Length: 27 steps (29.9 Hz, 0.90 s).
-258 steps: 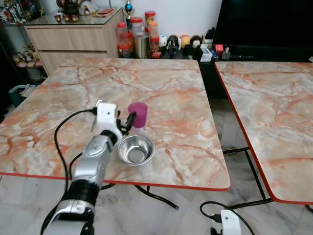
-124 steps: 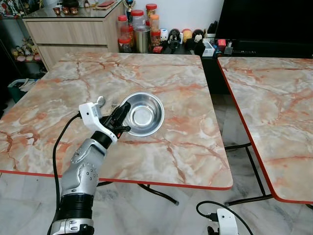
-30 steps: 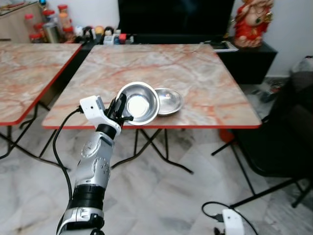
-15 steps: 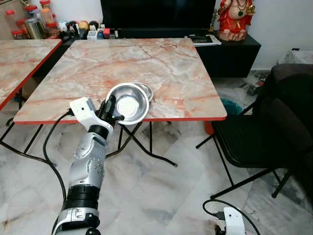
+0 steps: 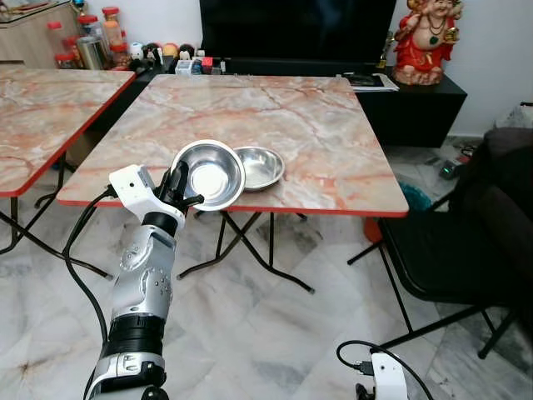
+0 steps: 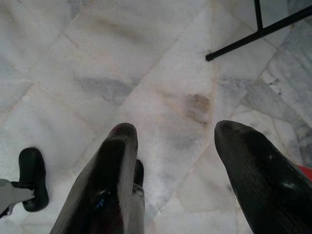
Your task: Setting the table
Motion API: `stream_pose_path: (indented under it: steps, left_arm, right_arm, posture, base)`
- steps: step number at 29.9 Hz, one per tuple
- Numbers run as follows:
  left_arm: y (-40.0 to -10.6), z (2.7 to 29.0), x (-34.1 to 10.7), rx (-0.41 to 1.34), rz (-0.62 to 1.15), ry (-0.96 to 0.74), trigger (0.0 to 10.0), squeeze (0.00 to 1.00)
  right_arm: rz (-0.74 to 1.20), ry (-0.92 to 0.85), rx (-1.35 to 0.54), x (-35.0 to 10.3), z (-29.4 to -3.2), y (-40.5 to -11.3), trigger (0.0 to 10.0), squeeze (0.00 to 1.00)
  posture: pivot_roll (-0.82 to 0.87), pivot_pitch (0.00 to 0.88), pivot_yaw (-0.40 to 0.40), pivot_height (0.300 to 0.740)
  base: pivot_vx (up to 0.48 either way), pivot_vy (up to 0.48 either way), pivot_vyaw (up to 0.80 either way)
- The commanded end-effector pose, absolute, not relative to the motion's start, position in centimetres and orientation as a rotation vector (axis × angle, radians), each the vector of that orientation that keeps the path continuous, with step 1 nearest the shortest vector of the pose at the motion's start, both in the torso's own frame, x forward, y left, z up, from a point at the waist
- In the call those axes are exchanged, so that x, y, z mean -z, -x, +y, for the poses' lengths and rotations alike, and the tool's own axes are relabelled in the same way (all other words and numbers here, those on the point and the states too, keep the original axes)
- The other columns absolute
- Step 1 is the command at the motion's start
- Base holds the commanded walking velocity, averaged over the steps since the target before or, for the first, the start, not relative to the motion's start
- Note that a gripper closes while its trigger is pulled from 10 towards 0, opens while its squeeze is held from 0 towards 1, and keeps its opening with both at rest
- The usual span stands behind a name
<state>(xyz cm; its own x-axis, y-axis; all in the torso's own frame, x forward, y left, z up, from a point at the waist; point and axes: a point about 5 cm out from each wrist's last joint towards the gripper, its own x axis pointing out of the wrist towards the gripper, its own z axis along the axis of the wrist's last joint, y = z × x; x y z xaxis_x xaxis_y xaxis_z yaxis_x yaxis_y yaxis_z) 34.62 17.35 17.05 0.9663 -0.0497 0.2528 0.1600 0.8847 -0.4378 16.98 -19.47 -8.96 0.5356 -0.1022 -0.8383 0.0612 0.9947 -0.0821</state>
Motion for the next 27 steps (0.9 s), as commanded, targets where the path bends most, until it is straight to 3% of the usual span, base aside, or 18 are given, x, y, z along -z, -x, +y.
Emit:
stream_pose_path:
  steps: [1, 12, 17, 27]
  left_arm:
    - [-35.01, 17.17, -17.64, 0.123, -0.250, 0.480, 10.0, 0.00]
    - [-35.06, 16.92, -17.71, 0.139, -0.248, 0.480, 10.0, 0.00]
    - [-35.13, 16.84, -17.82, 0.144, -0.249, 0.480, 10.0, 0.00]
    - [-35.23, 16.87, -17.96, 0.139, -0.255, 0.480, 10.0, 0.00]
  right_arm:
    - [0.988, 0.036, 0.099, 8.79, -19.38, -17.38, 10.0, 0.00]
    - [0.987, 0.006, 0.101, 8.76, -19.01, -17.58, 10.0, 0.00]
    - [0.987, 0.008, 0.102, 8.75, -19.02, -17.61, 10.0, 0.00]
    - [0.976, 0.045, 0.078, 8.59, -19.03, -17.90, 10.0, 0.00]
  posture:
    - [0.03, 0.000, -0.023, 0.740]
    - [0.03, 0.000, -0.015, 0.740]
    - [0.03, 0.000, -0.015, 0.740]
    - [0.03, 0.000, -0.019, 0.740]
  base:
    - [0.352, 0.000, 0.00]
    - [0.351, 0.000, 0.00]
    - [0.349, 0.000, -0.65]
    - [0.352, 0.000, 0.00]
